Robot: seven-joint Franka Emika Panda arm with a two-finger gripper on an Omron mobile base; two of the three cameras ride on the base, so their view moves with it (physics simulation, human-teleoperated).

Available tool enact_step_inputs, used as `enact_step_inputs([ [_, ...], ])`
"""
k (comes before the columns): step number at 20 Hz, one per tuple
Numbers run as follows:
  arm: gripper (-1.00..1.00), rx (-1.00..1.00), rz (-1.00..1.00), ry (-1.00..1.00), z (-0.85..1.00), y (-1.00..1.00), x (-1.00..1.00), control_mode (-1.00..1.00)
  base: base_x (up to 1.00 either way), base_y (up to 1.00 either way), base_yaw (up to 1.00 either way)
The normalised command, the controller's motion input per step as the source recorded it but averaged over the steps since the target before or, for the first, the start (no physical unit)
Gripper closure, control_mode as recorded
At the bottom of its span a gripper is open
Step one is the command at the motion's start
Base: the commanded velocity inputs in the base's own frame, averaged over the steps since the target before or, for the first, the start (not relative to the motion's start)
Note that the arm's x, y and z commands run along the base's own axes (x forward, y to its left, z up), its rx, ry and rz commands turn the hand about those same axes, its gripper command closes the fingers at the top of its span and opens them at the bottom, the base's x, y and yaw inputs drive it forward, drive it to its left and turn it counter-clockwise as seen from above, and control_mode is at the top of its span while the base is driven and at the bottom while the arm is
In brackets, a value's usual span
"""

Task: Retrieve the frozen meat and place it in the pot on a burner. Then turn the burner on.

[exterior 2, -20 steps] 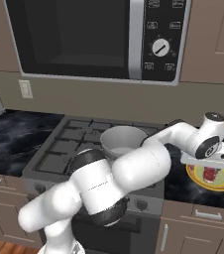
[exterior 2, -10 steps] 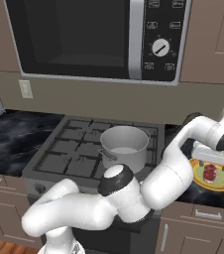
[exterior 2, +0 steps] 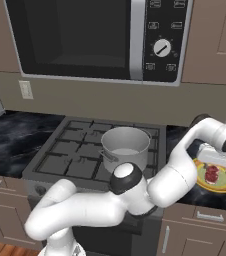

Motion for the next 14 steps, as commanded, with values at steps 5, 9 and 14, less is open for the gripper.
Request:
enact_step_inputs([
  [5,-1.00,0.01,0.07,-0.07,-0.06,-0.03,0.09,-1.00,0.00,0.00,0.00],
  [9,-1.00,0.03,0.03,-0.03,-0.11,0.00,0.10,-1.00,0.00,0.00,0.00],
  [14,-1.00,0.01,0.00,-0.01,-0.33,0.00,0.17,-1.00,0.00,0.00,0.00],
])
